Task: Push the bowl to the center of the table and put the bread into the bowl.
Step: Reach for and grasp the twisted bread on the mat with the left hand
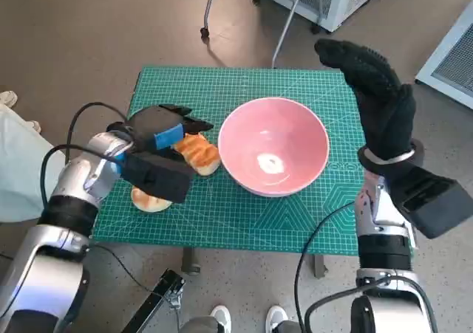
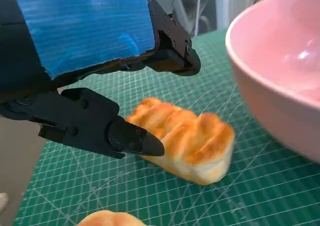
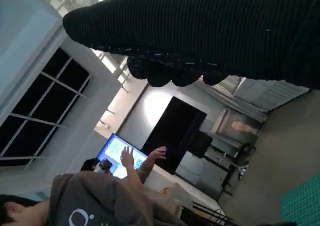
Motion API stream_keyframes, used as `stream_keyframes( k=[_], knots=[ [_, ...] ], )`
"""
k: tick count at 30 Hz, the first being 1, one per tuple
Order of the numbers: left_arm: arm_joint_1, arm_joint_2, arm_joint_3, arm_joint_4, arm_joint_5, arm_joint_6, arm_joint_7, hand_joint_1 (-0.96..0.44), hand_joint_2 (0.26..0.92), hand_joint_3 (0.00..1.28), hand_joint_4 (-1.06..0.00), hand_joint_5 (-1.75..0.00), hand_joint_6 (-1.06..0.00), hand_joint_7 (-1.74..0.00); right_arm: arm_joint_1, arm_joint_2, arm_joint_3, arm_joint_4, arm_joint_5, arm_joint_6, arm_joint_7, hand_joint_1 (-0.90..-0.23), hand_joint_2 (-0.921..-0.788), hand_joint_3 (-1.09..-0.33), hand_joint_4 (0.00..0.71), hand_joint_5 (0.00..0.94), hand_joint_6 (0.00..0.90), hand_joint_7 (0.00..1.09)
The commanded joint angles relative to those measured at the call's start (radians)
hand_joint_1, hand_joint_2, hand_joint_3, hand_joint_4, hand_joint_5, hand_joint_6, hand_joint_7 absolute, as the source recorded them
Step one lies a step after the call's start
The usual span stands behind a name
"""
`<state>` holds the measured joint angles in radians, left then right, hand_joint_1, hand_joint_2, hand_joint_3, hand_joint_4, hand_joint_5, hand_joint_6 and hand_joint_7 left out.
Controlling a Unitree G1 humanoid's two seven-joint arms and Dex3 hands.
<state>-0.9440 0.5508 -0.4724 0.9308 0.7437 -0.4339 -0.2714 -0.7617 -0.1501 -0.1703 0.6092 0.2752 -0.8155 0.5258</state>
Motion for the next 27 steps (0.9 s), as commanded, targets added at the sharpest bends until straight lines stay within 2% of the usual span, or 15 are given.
stream_keyframes(
  k=[1,15,21,24,25,26,27],
  knots=[
    [-0.038,-0.025,-0.036,0.046,0.032,0.022,0.023,-0.16,0.847,0.00,-0.39,-0.01,-0.56,-0.05,0.029,-0.002,0.003,0.002,0.005,0.014,-0.004,-0.706,-0.921,-0.753,0.304,0.003,0.000,0.93],
    [-0.088,-0.132,-0.119,0.202,0.071,0.067,0.054,-0.12,0.850,0.00,-0.43,-0.02,-0.59,-0.06,0.044,0.004,0.018,-0.021,0.003,0.023,-0.005,-0.704,-0.921,-0.756,0.290,0.000,-0.001,0.92],
    [-0.113,-0.148,-0.158,0.264,0.095,0.069,0.060,-0.10,0.882,0.02,-0.49,-0.04,-0.66,-0.10,0.047,-0.001,0.018,-0.026,0.007,0.025,-0.003,-0.704,-0.921,-0.758,0.287,0.000,-0.001,0.90],
    [-0.123,-0.150,-0.172,0.286,0.099,0.066,0.056,-0.08,0.904,0.02,-0.58,-0.06,-0.72,-0.15,0.052,-0.002,0.018,-0.032,0.008,0.026,-0.004,-0.704,-0.921,-0.759,0.286,0.000,-0.001,0.90],
    [-0.126,-0.149,-0.175,0.293,0.099,0.064,0.054,-0.07,0.910,0.03,-0.63,-0.05,-0.73,-0.21,0.053,-0.003,0.018,-0.034,0.008,0.027,-0.004,-0.704,-0.921,-0.759,0.286,0.000,-0.001,0.90],
    [-0.129,-0.149,-0.178,0.298,0.098,0.062,0.054,-0.17,0.914,0.09,-0.71,-0.08,-0.67,-0.63,0.054,-0.003,0.018,-0.036,0.008,0.028,-0.005,-0.704,-0.921,-0.759,0.286,0.000,-0.001,0.90],
    [-0.131,-0.146,-0.178,0.303,0.094,0.058,0.052,-0.21,0.915,0.11,-0.73,-0.09,-0.64,-0.78,0.055,-0.003,0.018,-0.036,0.008,0.027,-0.005,-0.704,-0.921,-0.759,0.286,0.000,-0.001,0.90]
  ],
)
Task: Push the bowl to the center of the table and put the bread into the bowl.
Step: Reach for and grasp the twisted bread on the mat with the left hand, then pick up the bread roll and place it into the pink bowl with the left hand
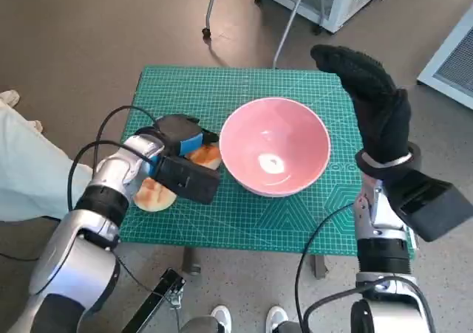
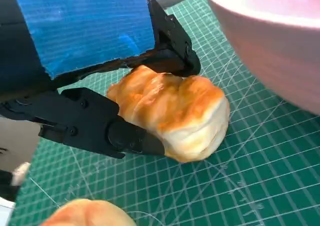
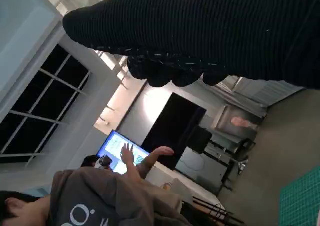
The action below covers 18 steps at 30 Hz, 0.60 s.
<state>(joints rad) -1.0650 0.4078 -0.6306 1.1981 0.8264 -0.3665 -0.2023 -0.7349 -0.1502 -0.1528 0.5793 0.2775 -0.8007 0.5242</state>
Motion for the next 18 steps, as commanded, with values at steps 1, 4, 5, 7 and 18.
stream_keyframes(
  k=[1,4,5,7,18],
  knots=[
    [-0.013,-0.001,-0.020,0.040,0.008,-0.013,-0.019,-0.13,0.917,0.13,-0.67,-0.51,-0.61,-0.96,0.029,-0.003,0.000,-0.007,0.006,0.013,-0.004,-0.704,-0.921,-0.759,0.286,0.000,-0.001,0.90],
    [-0.017,0.017,-0.008,0.045,-0.010,-0.034,-0.022,-0.04,0.919,0.15,-0.59,-1.01,-0.58,-1.17,0.033,-0.002,-0.001,-0.009,0.004,0.012,-0.008,-0.705,-0.921,-0.758,0.286,0.000,-0.001,0.90],
    [-0.018,0.022,-0.004,0.046,-0.016,-0.040,-0.023,-0.03,0.920,0.14,-0.58,-1.10,-0.58,-1.20,0.034,-0.002,0.000,-0.010,0.004,0.012,-0.009,-0.705,-0.921,-0.758,0.286,0.000,-0.001,0.91],
    [-0.021,0.040,0.015,0.046,-0.037,-0.057,-0.025,-0.01,0.920,0.14,-0.58,-1.17,-0.59,-1.22,0.035,0.000,0.000,-0.010,0.004,0.013,-0.011,-0.704,-0.921,-0.758,0.286,0.000,-0.001,0.91],
    [-0.082,0.151,0.125,-0.005,-0.130,-0.077,-0.027,0.00,0.921,0.13,-0.59,-1.23,-0.59,-1.25,0.038,0.007,0.006,-0.013,0.007,0.017,-0.012,-0.706,-0.921,-0.757,0.289,0.002,-0.001,0.91]
  ],
)
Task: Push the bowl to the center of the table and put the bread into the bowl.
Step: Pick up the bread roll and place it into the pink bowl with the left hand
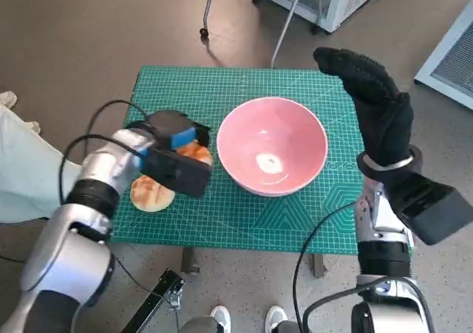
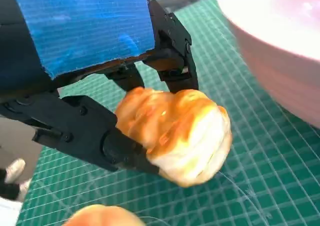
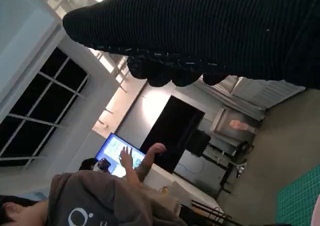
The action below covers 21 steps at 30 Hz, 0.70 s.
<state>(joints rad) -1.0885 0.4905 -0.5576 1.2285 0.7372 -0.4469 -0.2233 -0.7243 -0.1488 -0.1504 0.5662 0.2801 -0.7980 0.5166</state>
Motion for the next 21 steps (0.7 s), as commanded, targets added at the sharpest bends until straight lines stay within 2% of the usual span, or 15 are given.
stream_keyframes(
  k=[1,5,10,17,21],
  knots=[
    [-0.065,0.080,0.065,-0.047,-0.049,0.003,-0.005,0.00,0.921,0.13,-0.59,-1.22,-0.59,-1.26,0.028,0.005,0.004,-0.001,0.005,0.016,-0.004,-0.705,-0.921,-0.757,0.289,0.002,-0.001,0.91],
    [-0.089,0.126,0.123,-0.118,-0.085,-0.003,0.005,0.00,0.921,0.13,-0.60,-1.20,-0.59,-1.27,0.027,0.004,0.003,-0.002,0.010,0.021,-0.002,-0.704,-0.921,-0.757,0.289,0.002,-0.001,0.91],
    [-0.090,0.153,0.206,-0.289,-0.138,0.024,0.010,0.00,0.920,0.12,-0.62,-1.18,-0.59,-1.27,0.024,0.004,0.003,-0.005,0.018,0.029,0.002,-0.704,-0.921,-0.757,0.289,0.002,-0.001,0.91],
    [-0.015,0.126,0.283,-0.590,-0.201,0.056,0.013,0.00,0.920,0.11,-0.62,-1.18,-0.59,-1.26,0.023,0.006,0.006,-0.007,0.016,0.029,0.001,-0.704,-0.921,-0.756,0.290,0.002,-0.001,0.90],
    [0.011,0.095,0.276,-0.675,-0.224,0.008,-0.003,0.00,0.920,0.11,-0.59,-1.21,-0.62,-1.23,0.022,0.007,0.007,0.000,0.015,0.025,0.002,-0.705,-0.921,-0.756,0.291,0.003,-0.001,0.90]
  ],
)
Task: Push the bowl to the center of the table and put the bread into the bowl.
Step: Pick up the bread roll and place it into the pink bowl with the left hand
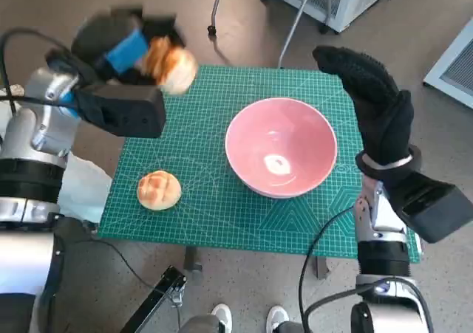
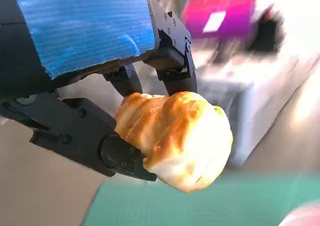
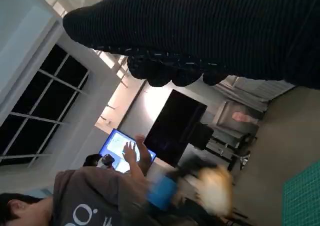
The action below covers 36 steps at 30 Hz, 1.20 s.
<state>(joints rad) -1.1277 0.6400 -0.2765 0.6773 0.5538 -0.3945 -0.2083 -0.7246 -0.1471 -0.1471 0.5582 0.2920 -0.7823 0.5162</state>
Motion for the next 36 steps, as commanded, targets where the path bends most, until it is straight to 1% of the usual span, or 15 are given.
stream_keyframes(
  k=[1,5,12,18,21,24,26,27,28,29,30,31,32,34,36],
  knots=[
    [0.051,-0.063,-0.011,-0.128,-0.049,-0.062,-0.027,0.00,0.920,0.11,-0.59,-1.22,-0.63,-1.22,0.023,0.006,0.005,0.007,0.003,0.009,0.002,-0.705,-0.921,-0.756,0.291,0.003,-0.001,0.90],
    [0.043,-0.103,-0.042,-0.108,-0.058,-0.125,-0.051,0.00,0.920,0.11,-0.58,-1.25,-0.64,-1.20,0.023,0.007,0.005,0.011,0.005,0.008,0.006,-0.706,-0.921,-0.756,0.291,0.003,-0.001,0.89],
    [0.038,-0.189,-0.088,-0.030,-0.040,-0.199,-0.042,0.00,0.921,0.14,-0.55,-1.28,-0.61,-1.22,0.024,0.006,0.002,0.015,0.019,0.012,0.017,-0.707,-0.921,-0.756,0.290,0.002,-0.001,0.89],
    [0.046,-0.271,-0.163,0.061,0.046,-0.232,0.025,0.00,0.921,0.15,-0.54,-1.25,-0.59,-1.27,0.028,0.001,0.000,0.010,0.027,0.010,0.019,-0.699,-0.921,-0.755,0.293,0.004,-0.001,0.89],
    [0.040,-0.294,-0.191,0.116,0.081,-0.242,0.058,0.00,0.921,0.12,-0.57,-1.21,-0.62,-1.26,0.029,0.000,-0.002,0.011,0.029,0.008,0.022,-0.693,-0.921,-0.755,0.293,0.004,-0.001,0.89],
    [0.031,-0.318,-0.215,0.183,0.106,-0.247,0.079,0.00,0.921,0.13,-0.56,-1.22,-0.61,-1.26,0.033,0.001,-0.002,0.010,0.029,0.005,0.023,-0.689,-0.921,-0.756,0.294,0.004,-0.001,0.89],
    [0.027,-0.332,-0.218,0.226,0.098,-0.237,0.061,0.00,0.921,0.15,-0.54,-1.25,-0.60,-1.28,0.036,0.003,-0.001,0.006,0.027,0.002,0.021,-0.687,-0.921,-0.756,0.294,0.005,-0.001,0.89],
    [0.032,-0.341,-0.212,0.239,0.077,-0.205,0.011,0.00,0.921,0.16,-0.52,-1.27,-0.58,-1.29,0.038,0.002,-0.001,0.004,0.026,0.001,0.020,-0.686,-0.921,-0.756,0.294,0.005,-0.001,0.89],
    [0.040,-0.348,-0.207,0.236,0.055,-0.142,-0.067,-0.01,0.916,0.17,-0.42,-1.02,-0.45,-1.10,0.040,0.001,-0.002,0.003,0.025,0.000,0.019,-0.686,-0.921,-0.757,0.294,0.005,-0.001,0.89],
    [0.045,-0.352,-0.203,0.231,0.041,-0.098,-0.121,-0.01,0.909,0.16,-0.34,-0.86,-0.36,-0.97,0.040,0.001,-0.002,0.003,0.025,-0.001,0.019,-0.686,-0.921,-0.757,0.294,0.005,-0.001,0.89],
    [0.050,-0.354,-0.201,0.224,0.031,-0.068,-0.157,-0.01,0.904,0.14,-0.25,-0.58,-0.23,-0.78,0.041,0.001,-0.002,0.003,0.023,-0.001,0.018,-0.686,-0.921,-0.758,0.294,0.005,-0.001,0.89],
    [0.053,-0.354,-0.201,0.193,0.028,-0.006,-0.211,-0.01,0.905,0.13,-0.23,-0.48,-0.18,-0.71,0.041,-0.001,-0.003,0.003,0.023,-0.001,0.016,-0.686,-0.921,-0.759,0.294,0.005,-0.001,0.89],
    [0.056,-0.354,-0.201,0.169,0.026,0.036,-0.247,-0.01,0.879,0.09,-0.15,-0.30,-0.12,-0.53,0.040,-0.001,-0.003,0.002,0.022,-0.001,0.015,-0.688,-0.921,-0.759,0.295,0.005,-0.001,0.89],
    [0.064,-0.351,-0.193,0.112,0.011,0.114,-0.322,-0.02,0.845,0.05,-0.06,-0.12,-0.05,-0.35,0.040,-0.003,-0.005,0.002,0.021,0.000,0.014,-0.692,-0.921,-0.760,0.295,0.005,-0.001,0.89],
    [0.074,-0.345,-0.179,0.068,-0.012,0.153,-0.374,-0.03,0.826,0.04,-0.03,-0.06,-0.02,-0.29,0.040,-0.005,-0.006,0.001,0.021,0.000,0.012,-0.694,-0.921,-0.760,0.295,0.005,-0.001,0.89]
  ],
)
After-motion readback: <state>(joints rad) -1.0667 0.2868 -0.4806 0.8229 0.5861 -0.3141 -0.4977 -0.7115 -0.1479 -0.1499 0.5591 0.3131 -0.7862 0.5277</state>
